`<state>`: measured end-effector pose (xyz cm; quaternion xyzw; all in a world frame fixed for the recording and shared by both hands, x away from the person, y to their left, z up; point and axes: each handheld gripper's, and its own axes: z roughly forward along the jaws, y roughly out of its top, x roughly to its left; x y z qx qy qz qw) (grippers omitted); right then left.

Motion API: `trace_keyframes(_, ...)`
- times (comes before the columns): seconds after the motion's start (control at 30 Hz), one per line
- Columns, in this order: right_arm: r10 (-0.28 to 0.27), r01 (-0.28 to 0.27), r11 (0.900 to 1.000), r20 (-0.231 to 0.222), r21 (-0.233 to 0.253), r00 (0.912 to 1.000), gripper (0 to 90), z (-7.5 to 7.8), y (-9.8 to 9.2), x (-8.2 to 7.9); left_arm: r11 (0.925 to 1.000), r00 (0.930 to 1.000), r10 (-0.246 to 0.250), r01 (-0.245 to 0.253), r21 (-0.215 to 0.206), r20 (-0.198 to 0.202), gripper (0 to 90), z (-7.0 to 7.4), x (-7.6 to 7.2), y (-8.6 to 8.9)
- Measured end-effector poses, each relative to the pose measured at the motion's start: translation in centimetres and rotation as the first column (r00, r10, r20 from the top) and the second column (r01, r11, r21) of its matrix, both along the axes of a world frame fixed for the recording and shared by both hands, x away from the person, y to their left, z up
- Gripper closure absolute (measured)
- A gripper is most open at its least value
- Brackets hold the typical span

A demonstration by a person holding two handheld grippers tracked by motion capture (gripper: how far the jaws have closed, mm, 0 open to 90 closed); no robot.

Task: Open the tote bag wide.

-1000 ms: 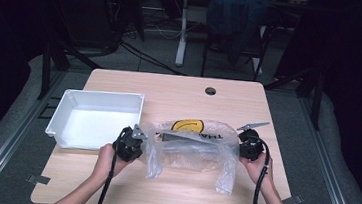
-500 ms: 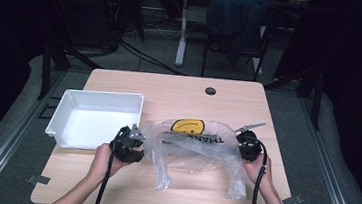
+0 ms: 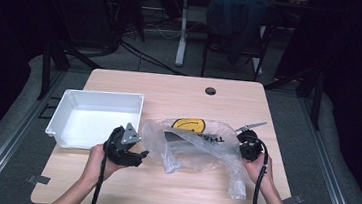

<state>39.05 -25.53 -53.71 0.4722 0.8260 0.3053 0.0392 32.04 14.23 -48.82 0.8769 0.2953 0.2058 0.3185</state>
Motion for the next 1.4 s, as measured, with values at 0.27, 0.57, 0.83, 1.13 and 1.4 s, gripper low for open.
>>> trace_keyframes(0.27, 0.014, -0.014, 1.0, 0.001, -0.007, 0.9999, 86.1, 0.3, -0.2, -0.2, 0.9987, 0.9992, -0.019, 0.02, -0.048, 0.037, 68.2, -0.6, 0.8, -0.6)
trace_keyframes(0.57, 0.019, -0.019, 1.0, 0.023, 0.004, 0.9995, 59.8, 1.6, -0.9, -1.0, 0.9997, 0.9999, -0.015, 0.015, -0.018, -0.009, 88.5, -2.2, 1.7, -1.3)
trace_keyframes(0.83, 0.023, -0.022, 0.999, 0.052, -0.025, 0.9984, 41.5, 3.4, -2.7, -2.2, 0.9998, 0.9996, -0.017, 0.017, 0.008, -0.024, 89.0, -3.0, 1.8, -1.4)
trace_keyframes(1.13, -0.01, 0.001, 0.998, 0.126, 0.067, 0.9919, 34.1, 6.6, -4.6, -3.7, 0.9991, 0.9986, -0.024, 0.026, 0.035, -0.047, 89.0, -3.6, 2.2, -1.7)
trace_keyframes(1.4, 0.06, -0.079, 0.987, 0.136, 0.138, 0.9889, 32.0, 9.0, -2.6, -4.7, 0.9973, 0.9966, -0.024, 0.03, 0.067, -0.079, 89.0, -4.4, 2.5, -2.0)
